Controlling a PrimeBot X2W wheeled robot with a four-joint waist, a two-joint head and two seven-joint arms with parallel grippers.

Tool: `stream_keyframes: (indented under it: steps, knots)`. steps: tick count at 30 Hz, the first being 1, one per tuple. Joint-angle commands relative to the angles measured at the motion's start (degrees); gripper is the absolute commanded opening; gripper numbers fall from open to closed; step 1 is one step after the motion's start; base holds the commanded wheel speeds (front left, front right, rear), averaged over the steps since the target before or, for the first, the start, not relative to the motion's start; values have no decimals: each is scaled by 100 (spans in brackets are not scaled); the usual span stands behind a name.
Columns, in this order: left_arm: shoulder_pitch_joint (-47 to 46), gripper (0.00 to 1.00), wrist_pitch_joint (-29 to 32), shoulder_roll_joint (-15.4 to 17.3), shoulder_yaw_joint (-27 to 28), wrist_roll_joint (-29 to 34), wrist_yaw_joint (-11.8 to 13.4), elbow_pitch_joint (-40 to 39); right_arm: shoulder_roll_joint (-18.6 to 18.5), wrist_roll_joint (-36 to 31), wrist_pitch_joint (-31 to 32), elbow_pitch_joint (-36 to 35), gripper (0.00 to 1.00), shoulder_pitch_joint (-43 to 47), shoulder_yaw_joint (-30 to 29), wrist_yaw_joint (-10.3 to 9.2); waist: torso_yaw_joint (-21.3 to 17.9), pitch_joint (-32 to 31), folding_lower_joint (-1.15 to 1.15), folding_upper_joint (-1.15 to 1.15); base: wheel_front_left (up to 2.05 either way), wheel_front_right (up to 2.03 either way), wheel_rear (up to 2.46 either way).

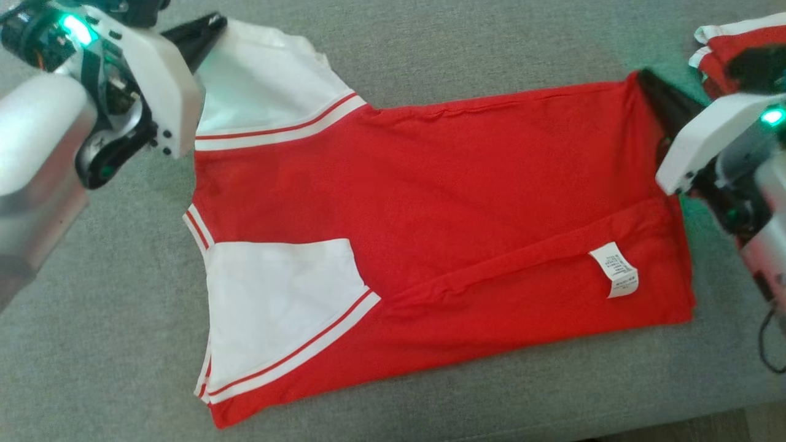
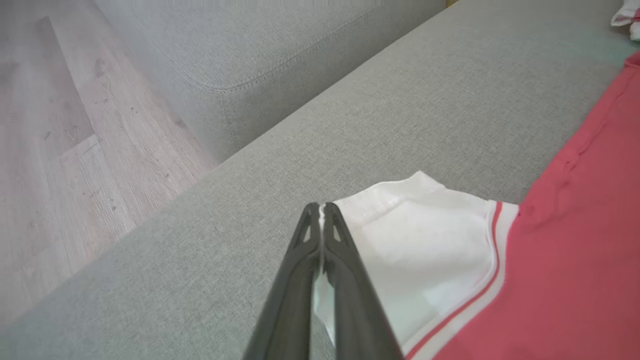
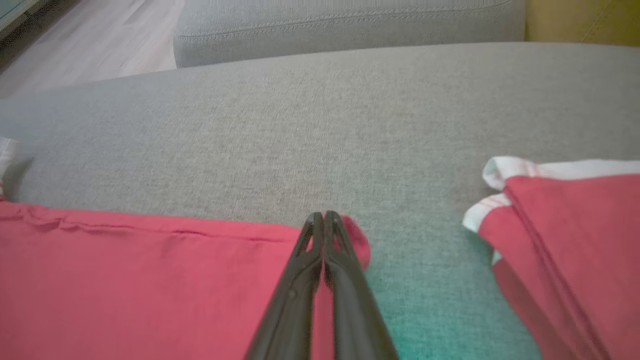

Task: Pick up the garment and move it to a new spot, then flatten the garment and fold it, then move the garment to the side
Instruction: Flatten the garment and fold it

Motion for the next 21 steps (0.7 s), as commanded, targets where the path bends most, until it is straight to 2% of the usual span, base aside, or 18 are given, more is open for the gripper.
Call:
stream_keyframes:
  steps: [1,11,16,21]
  knots:
    - [-408,0,-90,266,224,37,10,-64,-162,71,-93,-109,0,-98,13,12,16,26,0,0,0,0,0]
    - [-862,0,-1303,180,198,333,10,276,-648,615,-512,-179,0,-572,38,12,128,-42,0,0,0,0,0]
    - [-682,0,-1501,196,46,121,10,162,-855,894,-512,-298,0,-376,235,12,230,-251,0,0,0,0,0]
    - [-311,0,-1668,397,-130,-24,10,-298,-1113,1182,-610,-451,0,56,332,12,410,-413,0,0,0,0,0]
